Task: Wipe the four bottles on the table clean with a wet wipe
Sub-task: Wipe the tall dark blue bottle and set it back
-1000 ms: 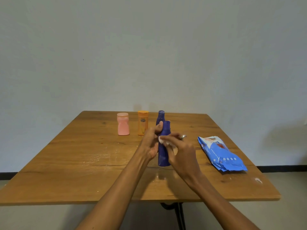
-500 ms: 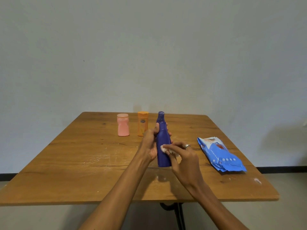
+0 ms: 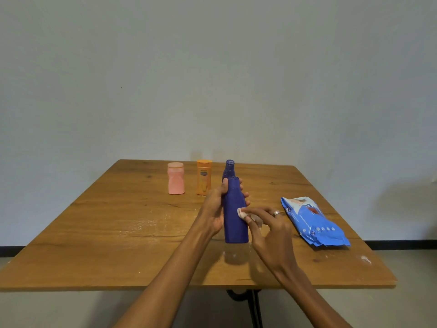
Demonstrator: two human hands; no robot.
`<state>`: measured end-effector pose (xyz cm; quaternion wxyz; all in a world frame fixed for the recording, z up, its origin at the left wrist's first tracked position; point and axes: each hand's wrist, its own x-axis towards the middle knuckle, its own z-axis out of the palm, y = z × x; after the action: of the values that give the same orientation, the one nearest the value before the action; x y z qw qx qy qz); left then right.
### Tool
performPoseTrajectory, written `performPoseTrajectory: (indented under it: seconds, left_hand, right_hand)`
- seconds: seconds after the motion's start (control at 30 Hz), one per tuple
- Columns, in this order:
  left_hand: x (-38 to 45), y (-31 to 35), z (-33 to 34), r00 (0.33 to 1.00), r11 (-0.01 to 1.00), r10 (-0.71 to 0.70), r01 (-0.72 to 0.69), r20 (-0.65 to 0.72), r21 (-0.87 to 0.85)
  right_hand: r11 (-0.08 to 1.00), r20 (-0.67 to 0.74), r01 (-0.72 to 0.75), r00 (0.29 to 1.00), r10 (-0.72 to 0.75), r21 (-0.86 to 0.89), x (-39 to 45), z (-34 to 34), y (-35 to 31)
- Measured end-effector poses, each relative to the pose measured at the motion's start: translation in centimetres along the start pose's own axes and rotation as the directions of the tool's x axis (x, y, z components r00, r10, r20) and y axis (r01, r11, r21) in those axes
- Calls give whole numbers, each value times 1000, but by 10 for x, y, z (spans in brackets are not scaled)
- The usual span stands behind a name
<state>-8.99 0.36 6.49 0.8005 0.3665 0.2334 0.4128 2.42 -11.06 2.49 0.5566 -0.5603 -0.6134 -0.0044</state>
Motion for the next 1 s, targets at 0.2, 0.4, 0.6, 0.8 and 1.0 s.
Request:
performPoseTrajectory:
  seconds: [0.2,0.4,0.6,0.8,1.0]
  left_hand:
    - [-7,-8,3,1000,993,18,-18,2,120]
    - [-9,-2,-2,998,989,62,-59,-14,139]
    - [-7,6,-4,997,999,34,-32,-67,34]
    - [-4,5,-6,995,999,-14,17,-95,35]
    - [3,2,-6,987,1000,1,4,-162,31]
  right_hand:
    - [1000,-85,-24,996,23,-4,57,7,-12]
    - [998,-30,-29,999,31,55,53,9,-14]
    - [995,69,-57,996,51,82,5,3,-1]
    - [997,106,-69,992,70,-14,-35,-1,10]
    - [996,176,51,984,-37,-75,-46,0,-3]
